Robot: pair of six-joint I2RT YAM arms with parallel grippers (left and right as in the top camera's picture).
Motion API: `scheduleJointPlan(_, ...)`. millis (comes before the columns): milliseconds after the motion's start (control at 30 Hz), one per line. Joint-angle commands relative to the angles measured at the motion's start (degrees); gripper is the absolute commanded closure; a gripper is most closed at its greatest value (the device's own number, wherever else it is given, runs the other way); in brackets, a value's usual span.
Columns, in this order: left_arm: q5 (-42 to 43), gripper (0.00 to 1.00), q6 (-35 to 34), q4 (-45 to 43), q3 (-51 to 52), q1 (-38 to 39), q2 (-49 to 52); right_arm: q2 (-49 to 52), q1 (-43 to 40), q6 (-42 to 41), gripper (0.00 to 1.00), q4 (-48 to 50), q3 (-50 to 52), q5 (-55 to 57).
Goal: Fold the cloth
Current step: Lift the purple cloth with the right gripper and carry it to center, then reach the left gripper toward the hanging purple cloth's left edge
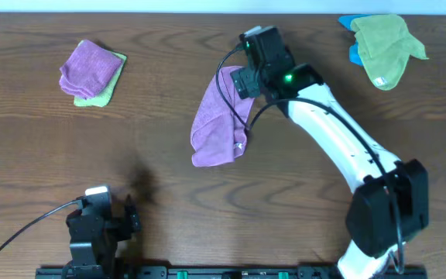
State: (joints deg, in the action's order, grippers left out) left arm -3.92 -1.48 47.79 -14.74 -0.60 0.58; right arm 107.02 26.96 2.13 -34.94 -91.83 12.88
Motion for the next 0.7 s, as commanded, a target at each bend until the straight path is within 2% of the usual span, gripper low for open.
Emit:
scheduleJointPlan(0,4.4,0.05,-0.6,1.6,2.3,-0.1,-0.4,-5.5,0.9,0.0,0.02,-2.8,-4.8,0.5)
scheduleJointPlan(100,8.7,0.05,-2.9,-1.0,2.3,-0.1,-0.4,-7.8,0.8,0.0,0.06,-7.2,-5.0,-4.0)
scheduleJointPlan(167,12.3,0.05,-6.3,-2.3,2.3,-0.1,-0.4,-8.5,0.1,-1.4,0.05,-11.9,-5.0,-8.8)
scheduleJointPlan(300,13.7,0.05,-13.0,-3.1,2.3,-0.1,-0.3,-7.8,-1.1,-5.0,0.01,-17.3,-4.3,-13.2)
scheduleJointPlan(500,15.6,0.05,-20.0,-6.6,-0.2,-0.1,1.4,-5.8,-4.1,-10.3,0.07,-17.8,-0.5,-20.1)
scheduleJointPlan(667,17.5,0.05,-23.9,-6.7,-6.8,-0.1,10.4,-4.7,-7.6,-13.9,0.07,-17.0,3.2,-27.9)
